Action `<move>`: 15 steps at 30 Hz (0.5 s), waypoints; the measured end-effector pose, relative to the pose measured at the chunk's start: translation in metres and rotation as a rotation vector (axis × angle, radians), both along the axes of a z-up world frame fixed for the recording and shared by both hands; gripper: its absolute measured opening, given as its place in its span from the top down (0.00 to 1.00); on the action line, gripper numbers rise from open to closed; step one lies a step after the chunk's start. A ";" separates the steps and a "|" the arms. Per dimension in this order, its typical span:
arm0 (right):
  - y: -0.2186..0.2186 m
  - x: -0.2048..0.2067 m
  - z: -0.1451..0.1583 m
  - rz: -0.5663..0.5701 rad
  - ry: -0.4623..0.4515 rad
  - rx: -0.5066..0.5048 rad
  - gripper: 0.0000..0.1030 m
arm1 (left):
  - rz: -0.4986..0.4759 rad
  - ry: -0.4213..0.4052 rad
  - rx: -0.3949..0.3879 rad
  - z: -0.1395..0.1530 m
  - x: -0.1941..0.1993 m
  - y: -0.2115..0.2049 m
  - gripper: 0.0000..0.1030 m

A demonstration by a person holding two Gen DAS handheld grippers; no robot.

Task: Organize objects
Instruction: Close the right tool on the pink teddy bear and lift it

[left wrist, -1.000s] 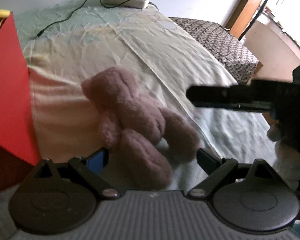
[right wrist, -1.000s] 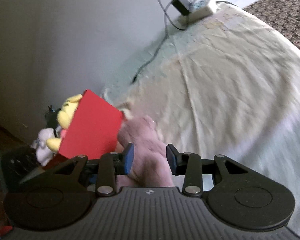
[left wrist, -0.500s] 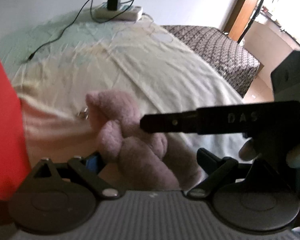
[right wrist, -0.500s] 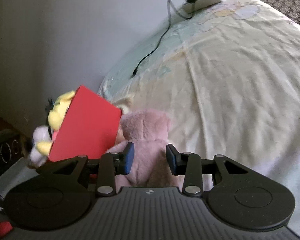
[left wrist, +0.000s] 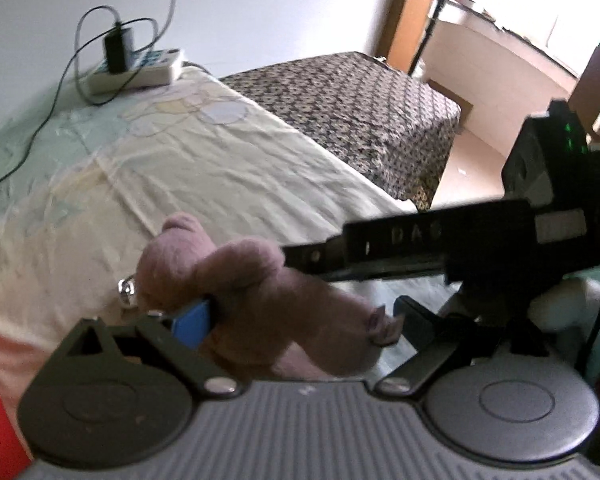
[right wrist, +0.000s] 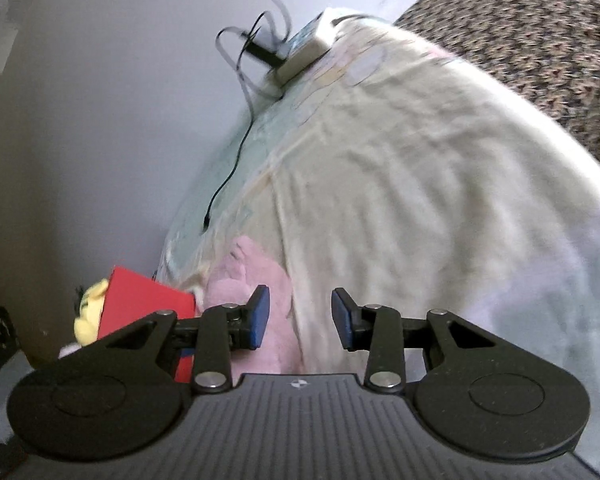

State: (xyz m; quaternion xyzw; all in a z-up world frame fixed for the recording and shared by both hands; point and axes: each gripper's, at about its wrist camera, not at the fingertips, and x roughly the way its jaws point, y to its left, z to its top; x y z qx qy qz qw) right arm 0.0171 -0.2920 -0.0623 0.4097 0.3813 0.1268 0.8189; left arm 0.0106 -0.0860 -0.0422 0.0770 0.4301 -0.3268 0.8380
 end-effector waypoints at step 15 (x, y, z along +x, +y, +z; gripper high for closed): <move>-0.025 0.009 0.001 -0.076 -0.015 0.024 0.52 | 0.061 0.172 -0.055 -0.016 0.010 0.031 0.08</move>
